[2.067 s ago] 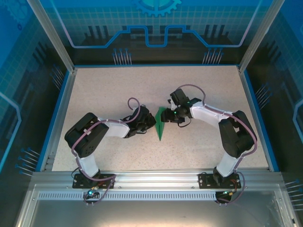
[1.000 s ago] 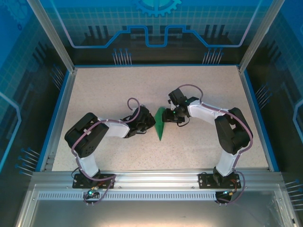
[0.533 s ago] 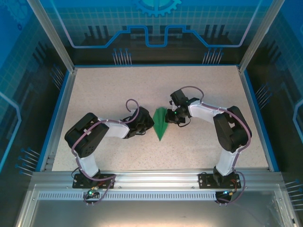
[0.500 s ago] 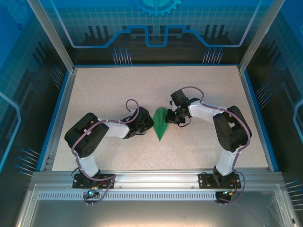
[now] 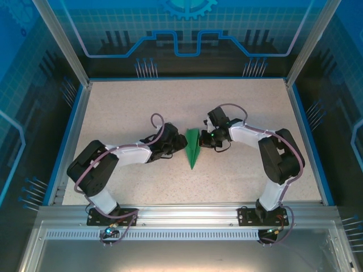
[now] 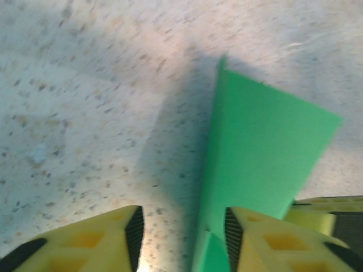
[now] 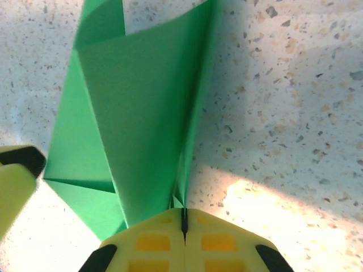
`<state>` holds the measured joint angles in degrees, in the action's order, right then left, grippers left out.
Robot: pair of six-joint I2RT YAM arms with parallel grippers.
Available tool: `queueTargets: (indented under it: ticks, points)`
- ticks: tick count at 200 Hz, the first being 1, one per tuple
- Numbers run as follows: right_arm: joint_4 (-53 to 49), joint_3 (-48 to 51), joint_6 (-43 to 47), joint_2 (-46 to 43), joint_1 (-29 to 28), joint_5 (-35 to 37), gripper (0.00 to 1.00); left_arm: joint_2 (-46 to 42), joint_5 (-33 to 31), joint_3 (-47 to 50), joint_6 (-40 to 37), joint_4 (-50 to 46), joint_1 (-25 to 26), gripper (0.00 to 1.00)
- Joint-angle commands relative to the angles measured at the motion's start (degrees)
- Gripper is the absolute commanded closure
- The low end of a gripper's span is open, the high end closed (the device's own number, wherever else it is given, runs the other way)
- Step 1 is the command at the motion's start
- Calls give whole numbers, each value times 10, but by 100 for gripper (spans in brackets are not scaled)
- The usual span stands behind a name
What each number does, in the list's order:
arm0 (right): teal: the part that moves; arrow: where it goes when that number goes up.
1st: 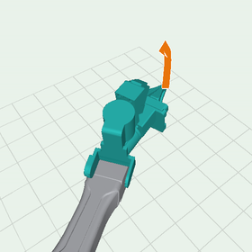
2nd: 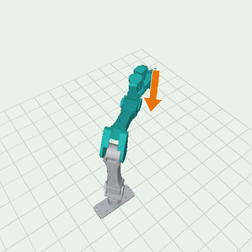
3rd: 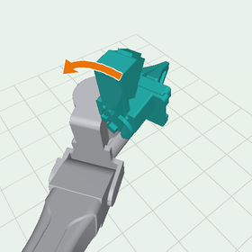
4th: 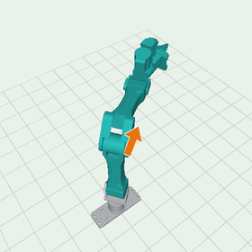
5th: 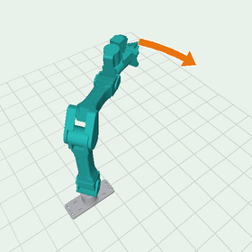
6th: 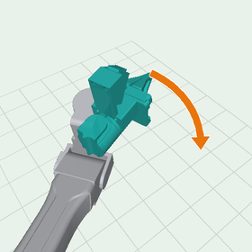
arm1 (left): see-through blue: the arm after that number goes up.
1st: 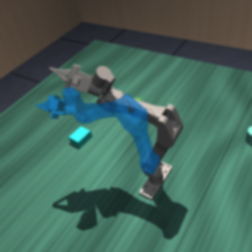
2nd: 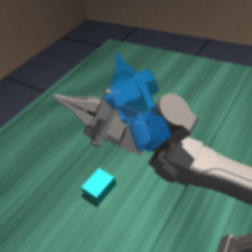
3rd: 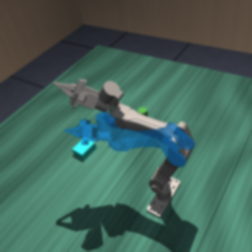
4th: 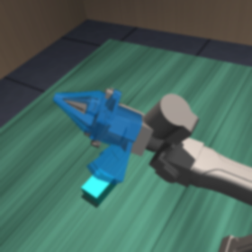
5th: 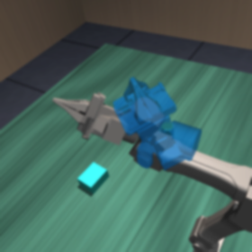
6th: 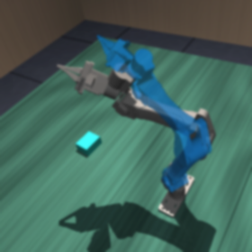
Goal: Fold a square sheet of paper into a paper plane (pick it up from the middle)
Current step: Move a paper plane to the center of the table.
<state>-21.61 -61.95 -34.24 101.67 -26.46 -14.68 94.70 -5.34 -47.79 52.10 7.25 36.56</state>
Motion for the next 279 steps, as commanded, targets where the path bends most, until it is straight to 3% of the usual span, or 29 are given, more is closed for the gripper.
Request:
queueTargets:
  ticks: [1,42,108,152,230,279]
  points:
    - [-38,-17,25,-24,3,15,100,-33,-12,-35,-59,-67,4,47]
    - [-61,-32,43,-26,-6,25,100,-27,3,-93,-111,-115,22,37]
    - [-47,-24,56,-29,-7,3,100,72,24,-176,-101,-149,28,43]
    - [-41,-16,58,-29,-5,-5,100,112,16,-211,-85,-163,25,51]
    - [-41,-7,63,-3,14,11,100,130,-35,-211,-46,-210,18,85]
    - [-53,-10,50,32,26,29,94,140,-38,-216,-35,-217,18,97]
